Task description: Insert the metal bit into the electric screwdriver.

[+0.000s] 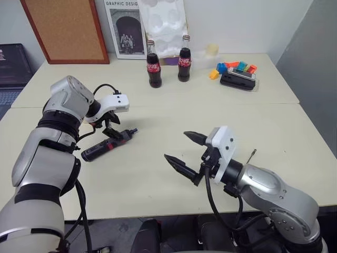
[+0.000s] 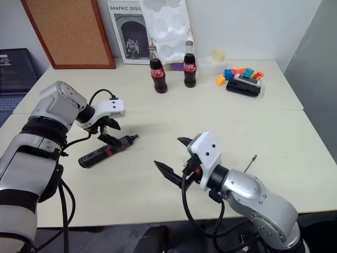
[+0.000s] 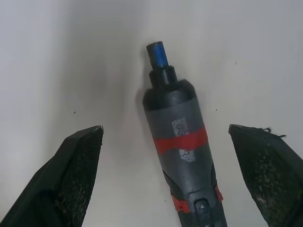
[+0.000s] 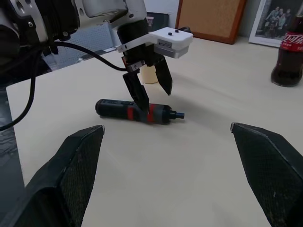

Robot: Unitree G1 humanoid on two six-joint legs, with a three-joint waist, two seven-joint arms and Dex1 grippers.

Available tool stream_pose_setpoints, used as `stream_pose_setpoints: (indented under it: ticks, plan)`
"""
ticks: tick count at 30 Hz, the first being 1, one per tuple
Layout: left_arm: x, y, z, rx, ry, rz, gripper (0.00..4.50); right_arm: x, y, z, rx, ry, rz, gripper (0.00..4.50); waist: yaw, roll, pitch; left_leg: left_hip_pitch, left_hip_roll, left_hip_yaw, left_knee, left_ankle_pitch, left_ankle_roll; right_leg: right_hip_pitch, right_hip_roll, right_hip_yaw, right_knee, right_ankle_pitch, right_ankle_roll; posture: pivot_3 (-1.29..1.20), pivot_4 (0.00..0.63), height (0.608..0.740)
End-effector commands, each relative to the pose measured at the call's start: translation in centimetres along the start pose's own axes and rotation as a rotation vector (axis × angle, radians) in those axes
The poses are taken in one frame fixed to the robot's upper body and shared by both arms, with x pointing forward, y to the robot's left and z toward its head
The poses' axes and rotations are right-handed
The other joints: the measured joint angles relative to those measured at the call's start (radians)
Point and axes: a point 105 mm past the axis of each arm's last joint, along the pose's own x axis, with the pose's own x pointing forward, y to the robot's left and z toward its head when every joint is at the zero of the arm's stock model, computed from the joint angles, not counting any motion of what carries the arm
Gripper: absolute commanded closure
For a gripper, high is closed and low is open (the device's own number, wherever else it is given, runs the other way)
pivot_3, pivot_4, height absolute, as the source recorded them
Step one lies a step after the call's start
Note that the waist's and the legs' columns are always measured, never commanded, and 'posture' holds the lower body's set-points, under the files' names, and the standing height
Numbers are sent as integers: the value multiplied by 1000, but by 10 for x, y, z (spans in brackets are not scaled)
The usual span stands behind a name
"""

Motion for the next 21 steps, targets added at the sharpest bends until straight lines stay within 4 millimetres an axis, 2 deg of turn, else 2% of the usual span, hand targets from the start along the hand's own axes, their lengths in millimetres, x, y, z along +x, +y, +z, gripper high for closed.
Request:
stream_pose_setpoints:
  ticks: [1,6,21]
  plan:
    - [5,5,1,2,-2,37,83,2,6,13,-28,-60,4,0,0,0,0,0,0,0,0,0,0,0,0,0,0,0,0,0,150,740]
    - [15,7,2,1,-4,52,83,4,9,14,-26,-68,-3,0,1,0,0,-1,0,0,2,0,0,0,0,0,0,0,1,0,150,740]
    - [34,9,24,1,-47,93,83,6,7,12,-8,-79,-34,0,16,0,0,-1,-2,-1,11,0,0,2,-1,-1,6,1,2,0,150,740]
